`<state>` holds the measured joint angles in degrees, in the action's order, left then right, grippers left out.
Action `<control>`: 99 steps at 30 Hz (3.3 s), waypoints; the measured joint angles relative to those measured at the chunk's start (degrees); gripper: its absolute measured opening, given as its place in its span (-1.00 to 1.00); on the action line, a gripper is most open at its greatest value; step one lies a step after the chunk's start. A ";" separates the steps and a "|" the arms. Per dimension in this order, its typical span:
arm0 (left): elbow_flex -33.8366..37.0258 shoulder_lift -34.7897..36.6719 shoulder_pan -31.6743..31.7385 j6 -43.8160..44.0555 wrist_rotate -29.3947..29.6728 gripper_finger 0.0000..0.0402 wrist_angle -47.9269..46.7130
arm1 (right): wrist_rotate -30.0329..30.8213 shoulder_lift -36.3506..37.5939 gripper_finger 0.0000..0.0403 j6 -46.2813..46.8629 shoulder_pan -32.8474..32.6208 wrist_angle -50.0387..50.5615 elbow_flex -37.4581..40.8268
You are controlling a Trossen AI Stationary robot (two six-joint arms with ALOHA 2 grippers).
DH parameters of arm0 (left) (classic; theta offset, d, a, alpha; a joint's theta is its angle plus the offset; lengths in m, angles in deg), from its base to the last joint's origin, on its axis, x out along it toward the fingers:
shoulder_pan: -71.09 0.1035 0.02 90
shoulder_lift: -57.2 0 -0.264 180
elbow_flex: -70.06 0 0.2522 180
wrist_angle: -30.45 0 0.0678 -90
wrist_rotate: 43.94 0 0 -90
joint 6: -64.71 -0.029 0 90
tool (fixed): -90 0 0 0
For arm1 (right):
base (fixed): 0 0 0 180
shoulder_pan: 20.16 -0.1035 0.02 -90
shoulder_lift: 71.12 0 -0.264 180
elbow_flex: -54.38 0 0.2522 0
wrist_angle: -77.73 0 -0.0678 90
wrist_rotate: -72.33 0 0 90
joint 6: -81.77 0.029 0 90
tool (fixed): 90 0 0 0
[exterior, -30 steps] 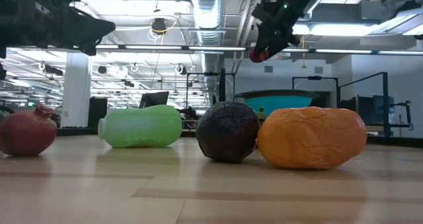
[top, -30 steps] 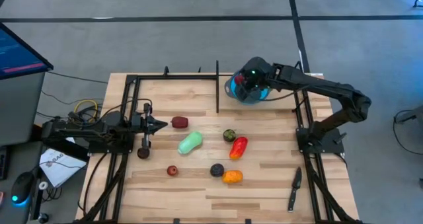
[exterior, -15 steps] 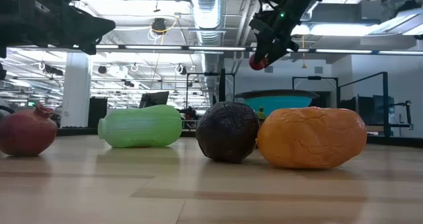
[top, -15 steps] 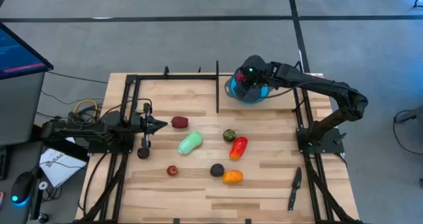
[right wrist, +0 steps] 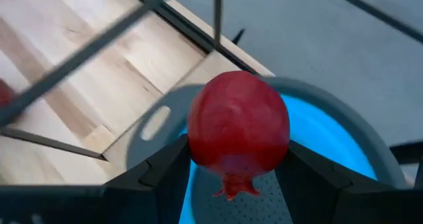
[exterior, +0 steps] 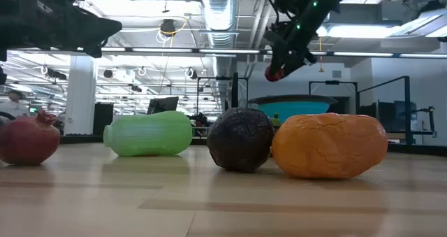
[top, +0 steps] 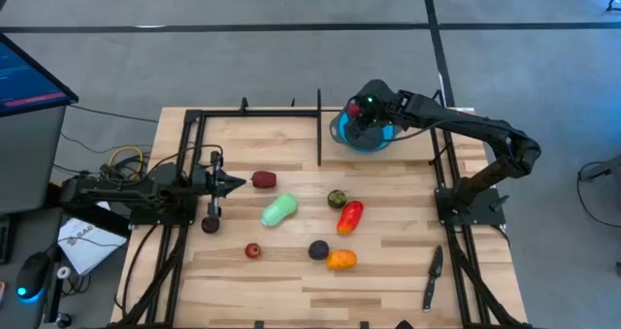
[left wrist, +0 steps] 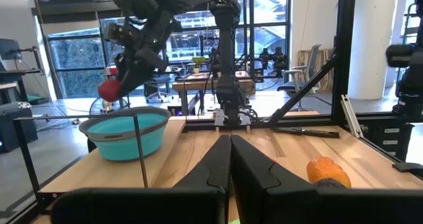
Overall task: Pick & Place Fruit
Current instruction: Put the top red pomegranate into the blue strainer bowl on the shelf, then put the black mangosteen into the blue strainer bowl on the shelf
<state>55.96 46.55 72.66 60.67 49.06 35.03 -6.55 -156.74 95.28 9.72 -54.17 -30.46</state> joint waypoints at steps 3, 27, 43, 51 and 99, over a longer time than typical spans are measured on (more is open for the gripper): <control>0.00 0.00 -0.01 0.01 -0.01 -0.99 0.17 | -0.05 0.02 0.00 0.49 1.98 -0.52 2.60; 0.00 -0.02 0.01 0.02 -0.02 -0.99 1.17 | -0.63 -11.35 0.26 5.44 6.21 -3.01 5.63; 0.00 -0.02 0.00 0.02 -0.02 -0.99 1.56 | -0.59 5.27 0.07 4.20 -1.29 -1.37 5.56; -0.02 -0.02 0.01 0.02 -0.02 -0.99 1.97 | -0.72 8.07 -0.06 4.37 -26.03 -0.91 5.56; -0.01 -0.02 0.00 0.02 -0.02 -0.99 2.74 | 6.84 -13.00 -0.46 12.88 -35.01 1.21 5.60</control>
<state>55.95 46.53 72.66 60.68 49.05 37.77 0.28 -169.75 108.16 -25.28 -52.96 -24.85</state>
